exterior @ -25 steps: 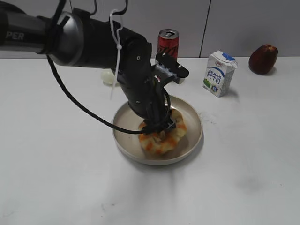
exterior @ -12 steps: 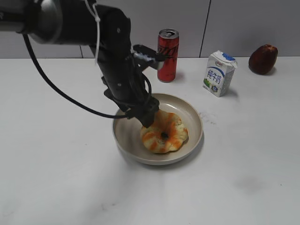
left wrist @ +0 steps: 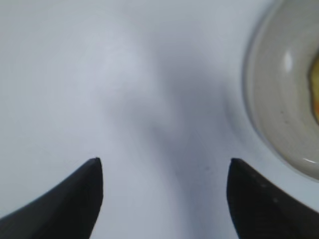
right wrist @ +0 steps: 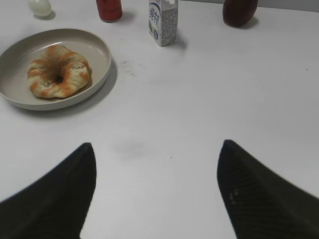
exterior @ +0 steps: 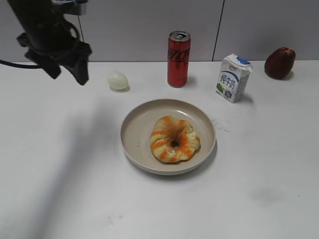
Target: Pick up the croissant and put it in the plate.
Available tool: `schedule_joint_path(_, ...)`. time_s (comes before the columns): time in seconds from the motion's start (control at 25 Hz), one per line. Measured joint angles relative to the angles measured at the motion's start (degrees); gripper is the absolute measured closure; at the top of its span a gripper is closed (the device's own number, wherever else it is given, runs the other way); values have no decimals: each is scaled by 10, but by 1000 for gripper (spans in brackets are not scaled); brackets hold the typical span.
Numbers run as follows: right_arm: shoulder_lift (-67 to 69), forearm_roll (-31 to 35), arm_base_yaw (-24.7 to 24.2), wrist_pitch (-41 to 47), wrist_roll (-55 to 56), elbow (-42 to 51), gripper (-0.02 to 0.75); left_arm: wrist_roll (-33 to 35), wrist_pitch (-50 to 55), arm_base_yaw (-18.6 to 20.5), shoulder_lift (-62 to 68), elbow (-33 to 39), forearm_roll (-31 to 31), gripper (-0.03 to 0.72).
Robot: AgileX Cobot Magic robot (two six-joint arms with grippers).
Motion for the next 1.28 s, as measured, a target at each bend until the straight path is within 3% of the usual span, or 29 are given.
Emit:
schedule_joint_path(0.24,0,0,0,0,0,0,167,-15,1,101,-61,56,19,104)
schedule_joint_path(0.6,0,0,0,0,0,0,167,-16,2,199,-260,250,60,104)
schedule_joint_path(0.76,0,0,0,0,0,0,167,-16,-3,216,-374,339,65,104)
schedule_joint_path(1.28,0,0,0,0,0,0,166,-16,-32,217,-707,572,66,105)
